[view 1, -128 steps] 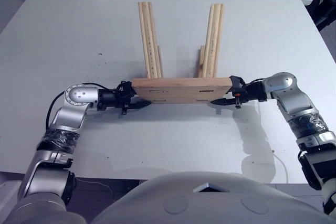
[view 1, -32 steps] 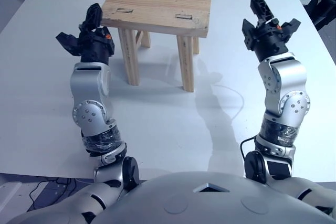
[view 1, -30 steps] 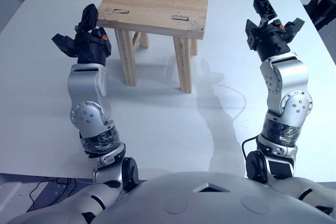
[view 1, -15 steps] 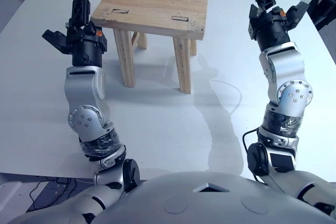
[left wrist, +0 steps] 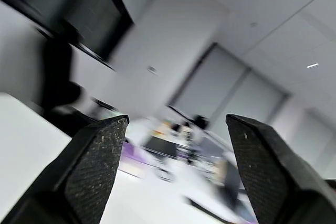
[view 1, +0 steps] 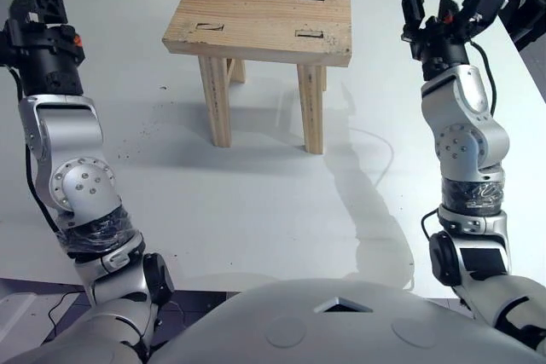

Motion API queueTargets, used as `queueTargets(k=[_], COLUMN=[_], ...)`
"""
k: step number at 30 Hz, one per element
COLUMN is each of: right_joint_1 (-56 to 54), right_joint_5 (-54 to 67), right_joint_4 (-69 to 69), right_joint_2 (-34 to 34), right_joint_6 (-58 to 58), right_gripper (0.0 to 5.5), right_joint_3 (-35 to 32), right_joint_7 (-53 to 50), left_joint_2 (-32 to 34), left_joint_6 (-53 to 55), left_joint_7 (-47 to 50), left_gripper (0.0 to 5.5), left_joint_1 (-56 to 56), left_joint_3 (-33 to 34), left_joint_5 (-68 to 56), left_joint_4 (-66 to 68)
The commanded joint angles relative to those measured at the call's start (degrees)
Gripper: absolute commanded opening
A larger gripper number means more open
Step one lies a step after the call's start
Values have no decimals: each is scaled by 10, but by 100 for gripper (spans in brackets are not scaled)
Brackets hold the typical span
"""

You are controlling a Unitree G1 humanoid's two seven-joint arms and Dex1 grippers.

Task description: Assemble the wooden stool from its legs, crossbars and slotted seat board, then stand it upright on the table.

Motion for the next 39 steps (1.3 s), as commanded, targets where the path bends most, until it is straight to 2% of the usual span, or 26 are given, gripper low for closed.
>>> queueTargets(k=[1,7,13,21,27,33,36,39], right_joint_1=[-73,-126,-149,-129,-130,-164,-204,-213], right_joint_5=[-179,-215,-245,-347,-395,-389,-384,-379], right_joint_4=[49,144,143,100,110,137,163,166], right_joint_2=[2,61,92,139,142,143,165,166], right_joint_6=[-84,-114,-131,-133,-185,-170,-168,-169], right_gripper=[386,386,386,386,386,386,386,386], right_joint_3=[79,46,36,87,73,29,28,24], right_joint_7=[10,8,16,-6,-30,-30,-28,-13], left_joint_2=[9,-57,-55,-40,-17,-1,-21,-52], left_joint_6=[-58,-80,-67,11,63,79,60,43], left_joint_7=[22,28,22,30,14,-6,17,37], left_gripper=[343,343,343,343,343,343,343,343], left_joint_1=[-61,-102,-98,-112,-162,-192,-185,-178], left_joint_3=[-79,-86,-55,-40,-39,-42,-13,-15], left_joint_5=[211,254,260,269,272,282,278,286], left_joint_4=[43,90,71,53,67,70,59,51])
